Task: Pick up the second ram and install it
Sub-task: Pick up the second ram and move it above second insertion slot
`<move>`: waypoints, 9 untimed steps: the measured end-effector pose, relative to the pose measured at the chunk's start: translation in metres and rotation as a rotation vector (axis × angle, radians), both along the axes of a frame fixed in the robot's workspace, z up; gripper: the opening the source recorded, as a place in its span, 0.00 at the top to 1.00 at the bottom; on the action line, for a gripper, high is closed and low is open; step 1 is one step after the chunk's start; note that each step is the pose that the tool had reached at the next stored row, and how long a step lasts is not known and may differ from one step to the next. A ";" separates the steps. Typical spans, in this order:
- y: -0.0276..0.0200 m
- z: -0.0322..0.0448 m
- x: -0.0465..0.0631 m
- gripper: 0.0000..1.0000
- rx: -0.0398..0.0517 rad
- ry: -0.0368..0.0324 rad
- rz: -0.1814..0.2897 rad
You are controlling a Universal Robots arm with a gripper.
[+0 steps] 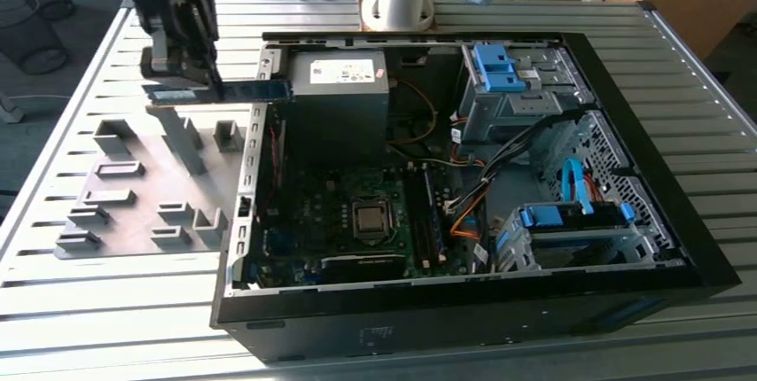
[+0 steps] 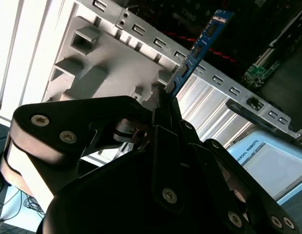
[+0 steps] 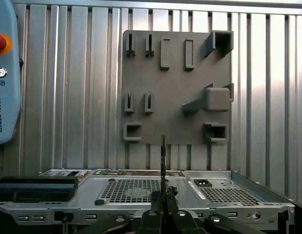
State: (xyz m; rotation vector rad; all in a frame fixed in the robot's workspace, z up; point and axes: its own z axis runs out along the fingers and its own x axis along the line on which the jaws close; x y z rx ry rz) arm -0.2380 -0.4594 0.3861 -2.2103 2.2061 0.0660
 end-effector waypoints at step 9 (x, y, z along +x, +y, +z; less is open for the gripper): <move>0.0034 -0.0017 0.033 0.86 0.0001 0.0000 0.000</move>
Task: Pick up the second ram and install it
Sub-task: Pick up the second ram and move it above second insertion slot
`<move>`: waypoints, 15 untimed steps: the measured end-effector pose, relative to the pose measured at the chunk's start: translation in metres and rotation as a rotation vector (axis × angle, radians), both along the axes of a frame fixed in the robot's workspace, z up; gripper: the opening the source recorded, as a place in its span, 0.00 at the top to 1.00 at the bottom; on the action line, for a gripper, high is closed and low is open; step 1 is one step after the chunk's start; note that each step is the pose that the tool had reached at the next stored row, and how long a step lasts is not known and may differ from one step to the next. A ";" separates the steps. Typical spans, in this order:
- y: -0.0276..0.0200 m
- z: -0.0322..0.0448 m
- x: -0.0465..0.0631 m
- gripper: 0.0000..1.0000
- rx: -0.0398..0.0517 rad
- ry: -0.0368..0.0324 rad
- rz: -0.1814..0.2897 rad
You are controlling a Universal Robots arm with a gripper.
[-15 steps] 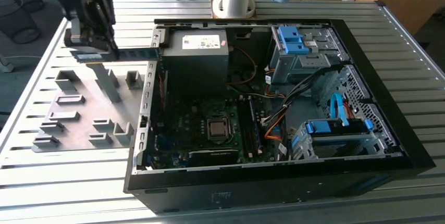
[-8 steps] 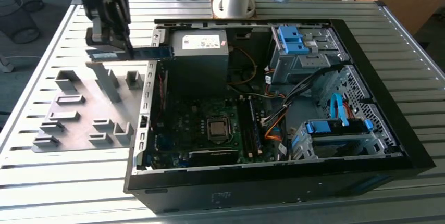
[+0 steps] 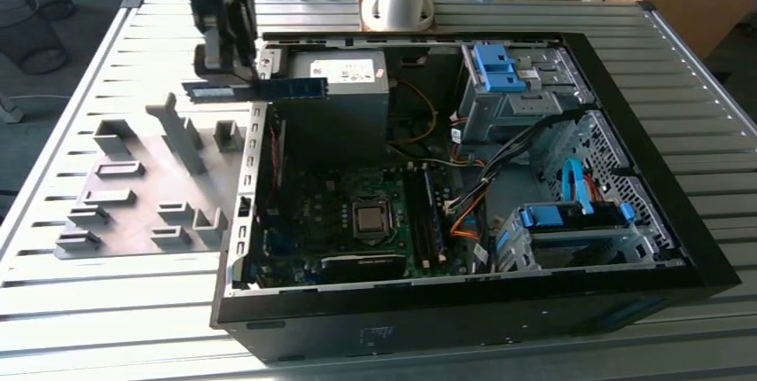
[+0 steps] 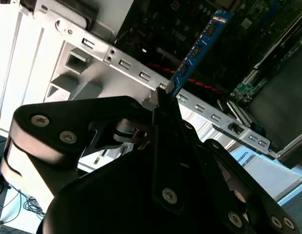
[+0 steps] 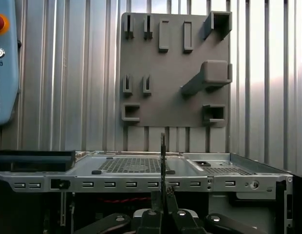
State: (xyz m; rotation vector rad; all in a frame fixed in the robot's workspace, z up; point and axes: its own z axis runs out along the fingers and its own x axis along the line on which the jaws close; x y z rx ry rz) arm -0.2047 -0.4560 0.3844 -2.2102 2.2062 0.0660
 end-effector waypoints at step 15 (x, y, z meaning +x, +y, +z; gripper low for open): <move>0.0055 -0.0022 0.050 0.86 0.0000 0.0000 0.000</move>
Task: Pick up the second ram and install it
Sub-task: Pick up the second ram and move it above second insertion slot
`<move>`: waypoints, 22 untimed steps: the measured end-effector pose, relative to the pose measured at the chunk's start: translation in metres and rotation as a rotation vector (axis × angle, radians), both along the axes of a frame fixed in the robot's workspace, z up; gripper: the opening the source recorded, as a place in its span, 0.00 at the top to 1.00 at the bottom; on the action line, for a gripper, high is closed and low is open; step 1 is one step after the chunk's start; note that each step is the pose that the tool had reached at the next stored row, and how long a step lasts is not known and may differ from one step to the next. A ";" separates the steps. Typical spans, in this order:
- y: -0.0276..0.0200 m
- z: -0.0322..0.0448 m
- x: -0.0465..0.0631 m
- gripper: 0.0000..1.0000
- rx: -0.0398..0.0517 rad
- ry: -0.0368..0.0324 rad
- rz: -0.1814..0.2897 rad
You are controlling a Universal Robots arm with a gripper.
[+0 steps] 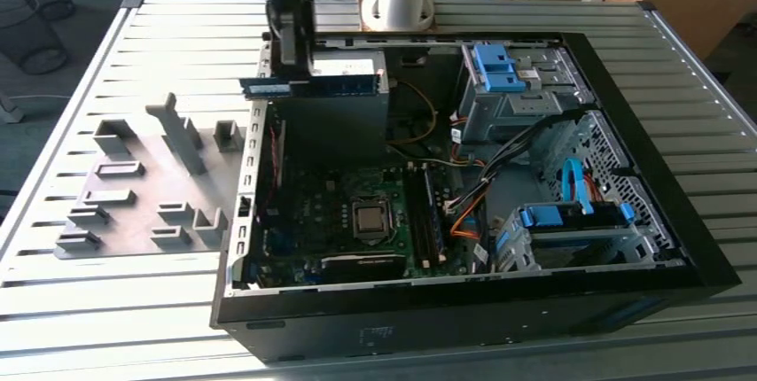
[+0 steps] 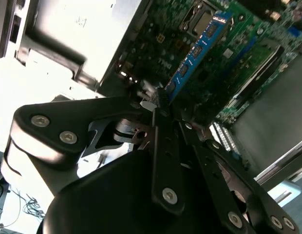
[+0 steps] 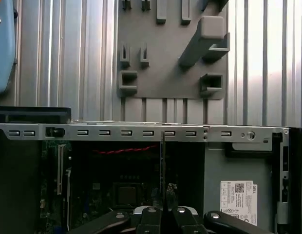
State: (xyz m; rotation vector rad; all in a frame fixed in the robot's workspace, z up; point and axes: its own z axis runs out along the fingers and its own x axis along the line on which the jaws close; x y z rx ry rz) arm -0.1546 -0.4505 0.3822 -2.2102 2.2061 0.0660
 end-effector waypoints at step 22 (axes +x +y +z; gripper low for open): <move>0.0028 -0.0009 0.069 0.86 -0.0001 0.0001 0.000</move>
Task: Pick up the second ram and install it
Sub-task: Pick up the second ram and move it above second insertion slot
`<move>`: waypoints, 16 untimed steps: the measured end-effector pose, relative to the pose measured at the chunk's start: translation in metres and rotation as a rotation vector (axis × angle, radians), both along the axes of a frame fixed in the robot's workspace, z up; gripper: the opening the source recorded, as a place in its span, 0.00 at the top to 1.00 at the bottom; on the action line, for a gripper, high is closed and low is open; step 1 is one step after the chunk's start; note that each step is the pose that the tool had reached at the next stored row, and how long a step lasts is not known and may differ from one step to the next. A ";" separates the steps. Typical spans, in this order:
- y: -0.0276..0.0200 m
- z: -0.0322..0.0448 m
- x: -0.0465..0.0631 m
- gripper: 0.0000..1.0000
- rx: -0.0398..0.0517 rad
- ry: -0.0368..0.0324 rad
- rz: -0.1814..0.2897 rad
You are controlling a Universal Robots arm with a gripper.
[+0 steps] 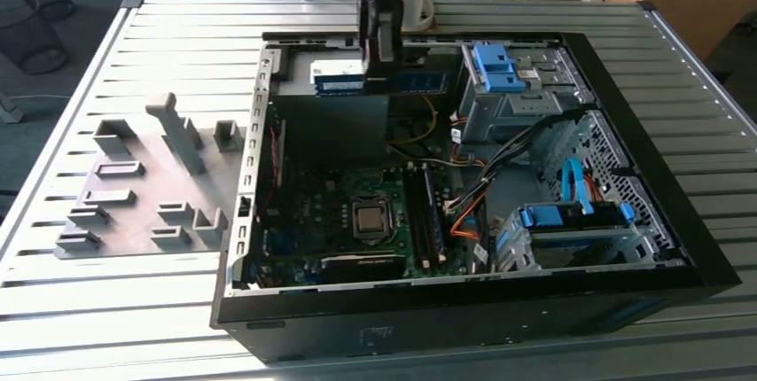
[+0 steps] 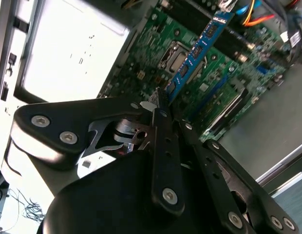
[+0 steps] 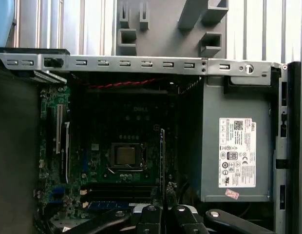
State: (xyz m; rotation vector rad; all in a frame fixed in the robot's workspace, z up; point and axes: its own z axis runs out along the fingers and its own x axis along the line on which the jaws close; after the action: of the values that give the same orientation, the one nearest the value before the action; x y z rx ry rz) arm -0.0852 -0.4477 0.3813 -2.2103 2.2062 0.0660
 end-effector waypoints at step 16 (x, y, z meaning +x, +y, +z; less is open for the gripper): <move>0.0012 -0.0002 0.030 0.86 0.0000 0.0000 0.000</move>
State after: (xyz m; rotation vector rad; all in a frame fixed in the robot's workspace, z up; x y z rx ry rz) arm -0.0549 -0.4465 0.3811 -2.2102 2.2062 0.0660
